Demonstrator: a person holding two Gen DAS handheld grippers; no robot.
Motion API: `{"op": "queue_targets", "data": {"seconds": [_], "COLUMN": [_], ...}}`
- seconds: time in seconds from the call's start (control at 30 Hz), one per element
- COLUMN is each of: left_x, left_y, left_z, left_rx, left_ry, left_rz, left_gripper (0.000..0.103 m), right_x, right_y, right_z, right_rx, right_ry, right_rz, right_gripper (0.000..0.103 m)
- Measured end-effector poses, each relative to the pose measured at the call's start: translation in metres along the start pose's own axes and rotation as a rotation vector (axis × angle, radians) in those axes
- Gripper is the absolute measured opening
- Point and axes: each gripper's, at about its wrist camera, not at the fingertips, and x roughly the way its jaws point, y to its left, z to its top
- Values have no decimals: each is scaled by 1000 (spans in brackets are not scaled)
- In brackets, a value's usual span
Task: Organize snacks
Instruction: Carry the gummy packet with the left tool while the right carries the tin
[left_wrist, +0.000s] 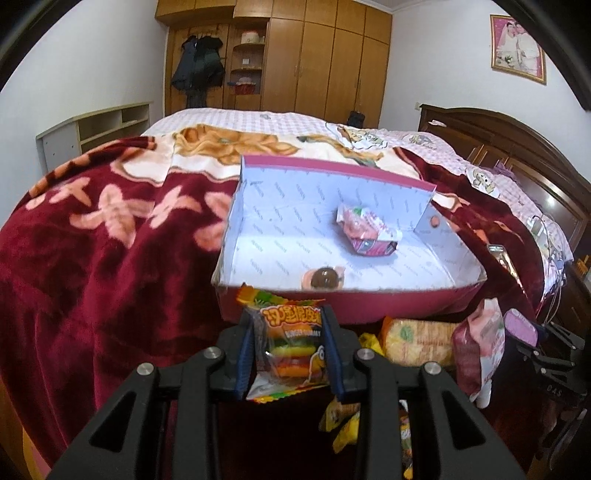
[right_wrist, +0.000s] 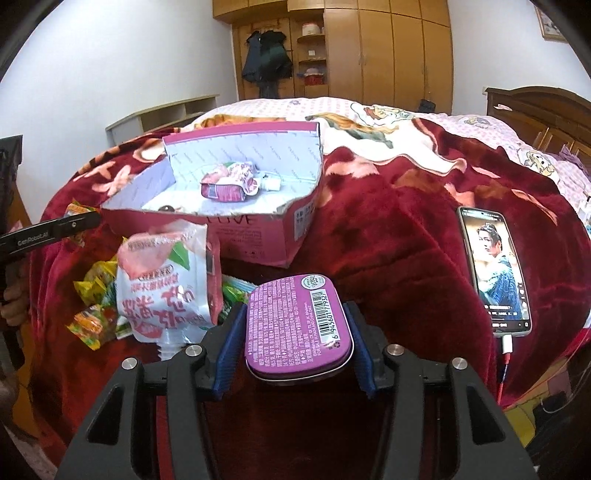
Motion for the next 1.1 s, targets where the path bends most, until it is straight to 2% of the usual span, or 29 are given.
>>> {"op": "queue_targets", "data": {"seconds": [0.23, 0.6, 1.0, 1.1], "left_x": [12, 57, 97, 99], "left_y": [-3, -11, -8, -8], "left_z": [23, 46, 45, 44], "left_rx": [18, 58, 56, 63], "left_ry": [-30, -26, 37, 30], "left_rz": [8, 33, 67, 79], "left_gripper": [34, 34, 35, 35], "right_x": [-3, -5, -1, 0], "right_y": [3, -3, 1, 5], "right_z": [5, 10, 23, 28], "right_rx": [13, 50, 40, 27], "right_ry": [-20, -27, -39, -42], "right_rz": [13, -5, 8, 20], "right_gripper": [53, 53, 53, 53]}}
